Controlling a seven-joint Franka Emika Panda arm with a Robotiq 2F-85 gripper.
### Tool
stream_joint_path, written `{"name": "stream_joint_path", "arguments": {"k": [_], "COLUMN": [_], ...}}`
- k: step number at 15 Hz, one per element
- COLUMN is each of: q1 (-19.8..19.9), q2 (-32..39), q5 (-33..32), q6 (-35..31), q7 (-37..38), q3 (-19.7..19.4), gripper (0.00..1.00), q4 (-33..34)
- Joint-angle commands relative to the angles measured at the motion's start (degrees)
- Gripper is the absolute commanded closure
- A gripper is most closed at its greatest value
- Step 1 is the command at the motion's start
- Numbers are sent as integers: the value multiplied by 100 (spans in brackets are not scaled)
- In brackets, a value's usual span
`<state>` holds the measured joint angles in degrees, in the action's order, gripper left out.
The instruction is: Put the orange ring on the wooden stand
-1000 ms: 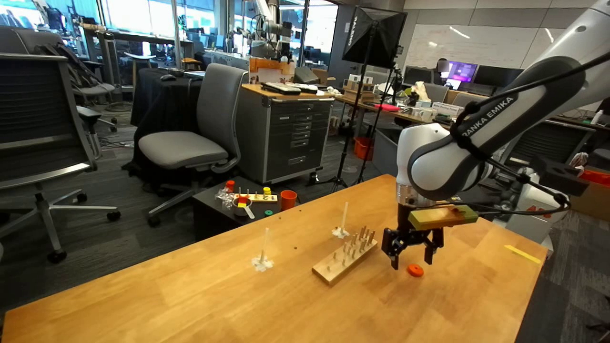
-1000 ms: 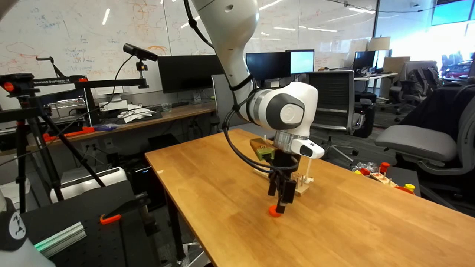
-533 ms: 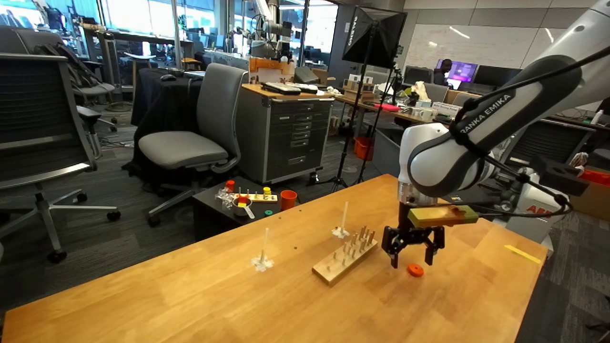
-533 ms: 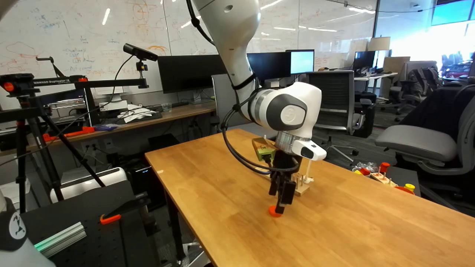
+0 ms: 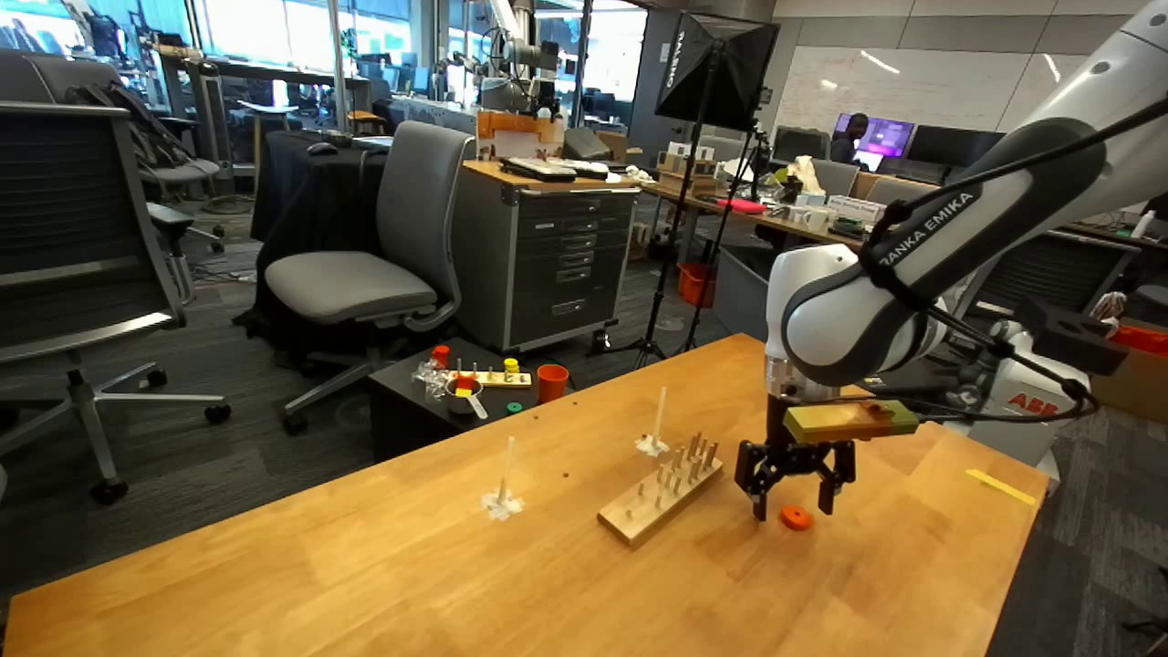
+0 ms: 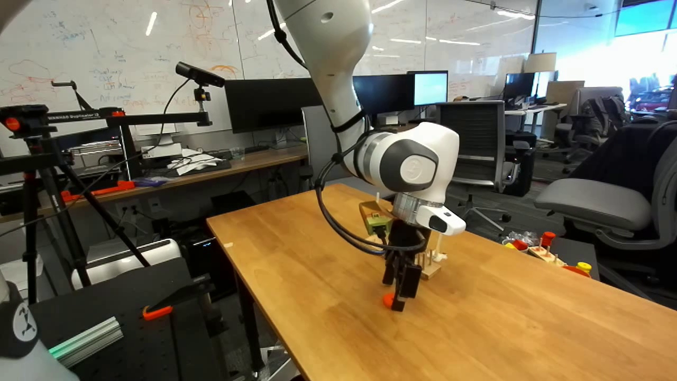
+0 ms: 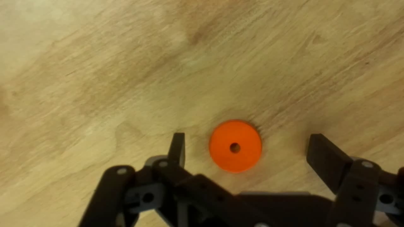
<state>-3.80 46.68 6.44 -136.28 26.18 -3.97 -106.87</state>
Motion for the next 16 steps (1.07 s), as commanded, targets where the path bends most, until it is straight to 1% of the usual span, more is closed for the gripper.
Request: {"name": "stream_joint_path", "arguments": {"k": [1,8,15,16], "q1": [-37,35,181,202], "q2": [89,66,-65,-62], "q5": [115,216,391,409], "q6": [25,-4,-87,-105], "q7": [43,24,-13,-22], "q3": [-51,-44,-72,-71], "gripper": [0,0,0,10], "q4": [70,29,-211,-217]}}
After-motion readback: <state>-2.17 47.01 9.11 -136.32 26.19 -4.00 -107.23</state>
